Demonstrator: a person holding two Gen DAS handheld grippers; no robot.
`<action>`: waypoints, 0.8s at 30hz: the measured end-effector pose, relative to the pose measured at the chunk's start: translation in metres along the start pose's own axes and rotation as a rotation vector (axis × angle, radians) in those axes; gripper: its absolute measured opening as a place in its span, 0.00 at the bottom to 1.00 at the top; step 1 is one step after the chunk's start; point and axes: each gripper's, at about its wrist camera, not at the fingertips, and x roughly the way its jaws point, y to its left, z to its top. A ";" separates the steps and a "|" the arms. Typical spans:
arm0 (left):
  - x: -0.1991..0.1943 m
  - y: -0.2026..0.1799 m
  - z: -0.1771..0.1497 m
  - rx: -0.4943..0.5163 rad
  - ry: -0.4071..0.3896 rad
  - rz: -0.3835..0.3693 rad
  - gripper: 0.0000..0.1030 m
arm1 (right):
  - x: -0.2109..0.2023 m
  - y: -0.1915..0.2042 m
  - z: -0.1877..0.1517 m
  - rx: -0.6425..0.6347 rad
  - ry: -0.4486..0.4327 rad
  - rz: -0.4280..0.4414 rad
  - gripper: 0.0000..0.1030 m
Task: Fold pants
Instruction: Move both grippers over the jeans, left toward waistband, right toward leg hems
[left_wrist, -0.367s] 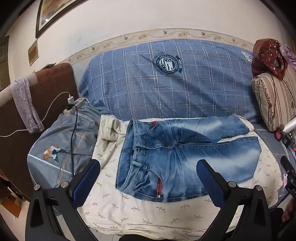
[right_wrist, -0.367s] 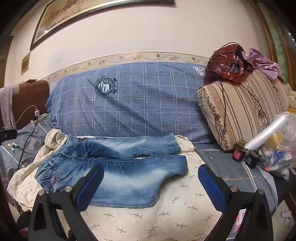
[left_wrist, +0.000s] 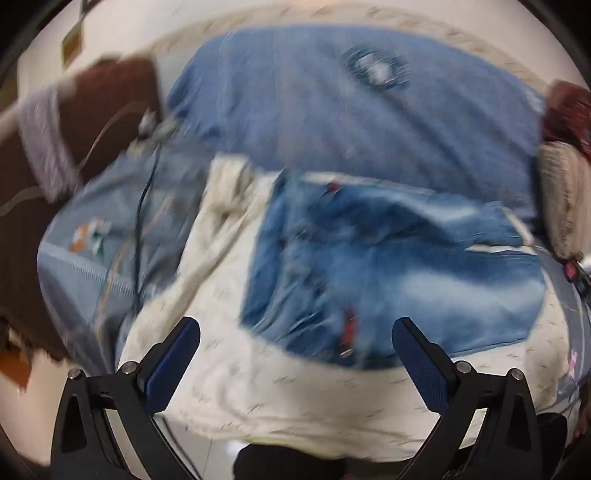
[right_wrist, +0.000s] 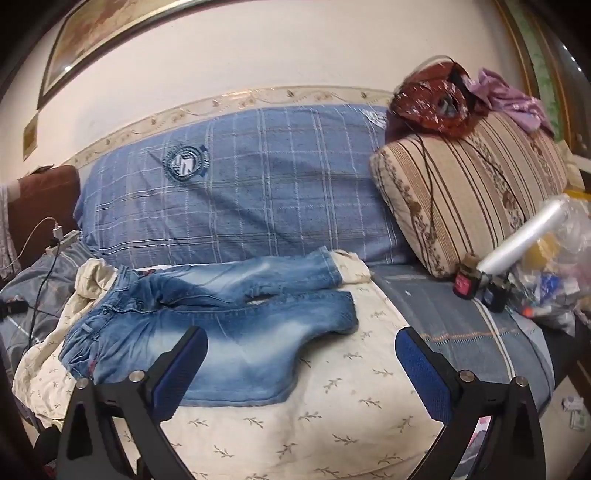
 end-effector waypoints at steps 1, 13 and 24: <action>0.008 0.014 -0.004 -0.027 0.020 0.024 1.00 | 0.000 -0.003 0.000 0.008 0.003 -0.007 1.00; 0.041 0.084 -0.023 -0.202 0.118 0.097 1.00 | 0.023 -0.033 -0.012 0.251 0.105 0.041 1.00; 0.018 0.034 -0.013 -0.044 0.060 0.077 1.00 | 0.024 -0.009 -0.015 0.200 0.102 0.066 1.00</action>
